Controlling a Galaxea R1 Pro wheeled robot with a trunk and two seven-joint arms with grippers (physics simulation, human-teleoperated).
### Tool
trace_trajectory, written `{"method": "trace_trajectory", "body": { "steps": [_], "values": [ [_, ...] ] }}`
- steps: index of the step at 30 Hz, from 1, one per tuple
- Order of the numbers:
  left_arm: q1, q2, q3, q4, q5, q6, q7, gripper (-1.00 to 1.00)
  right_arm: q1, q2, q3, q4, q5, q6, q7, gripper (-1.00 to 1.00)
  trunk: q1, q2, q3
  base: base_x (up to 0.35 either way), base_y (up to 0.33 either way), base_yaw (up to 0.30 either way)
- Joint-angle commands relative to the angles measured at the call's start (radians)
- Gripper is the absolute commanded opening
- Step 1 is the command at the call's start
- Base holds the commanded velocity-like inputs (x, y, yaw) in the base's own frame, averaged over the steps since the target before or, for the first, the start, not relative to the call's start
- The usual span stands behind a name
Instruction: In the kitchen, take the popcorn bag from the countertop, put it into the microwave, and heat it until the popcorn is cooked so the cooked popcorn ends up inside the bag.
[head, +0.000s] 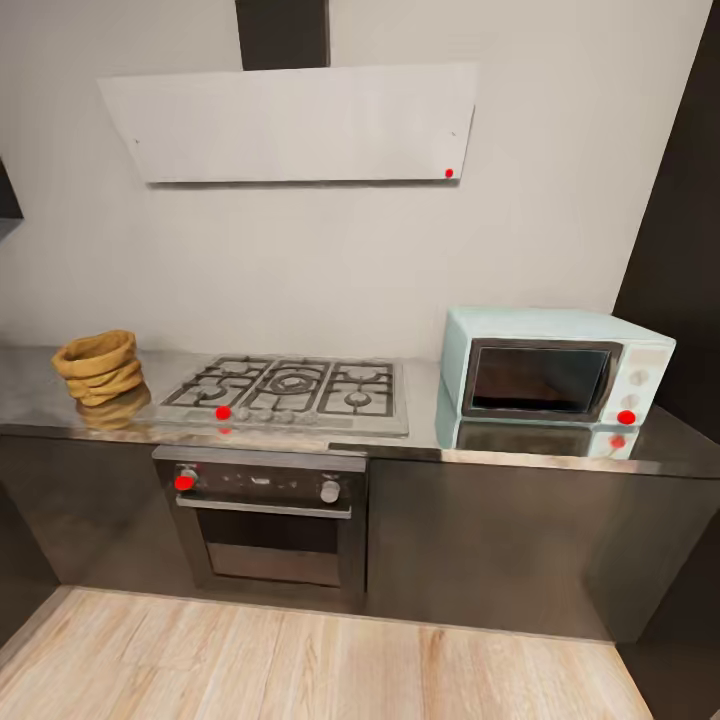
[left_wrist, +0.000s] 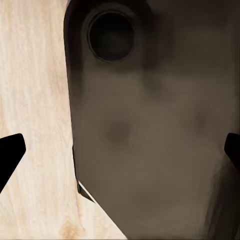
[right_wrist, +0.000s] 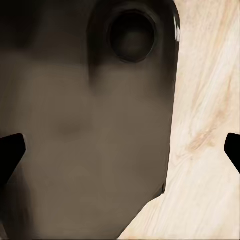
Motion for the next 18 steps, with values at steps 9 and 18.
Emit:
{"method": "trace_trajectory", "body": {
  "steps": [9, 18],
  "values": [
    [0.005, 0.018, -0.009, -0.035, -0.009, -0.02, 0.001, 1.0, 0.001, -0.005, -0.003, 0.009, -0.006, 0.017, 0.01, 1.0, 0.0, 0.0, 0.0, 0.0, 0.0, -0.08],
    [0.005, 0.013, -0.009, -0.066, -0.01, -0.07, 0.001, 1.0, 0.001, -0.013, -0.007, 0.009, -0.015, 0.014, 0.009, 1.0, -0.019, 0.035, 0.015, 0.0, 0.0, -0.284]
  ]
}}
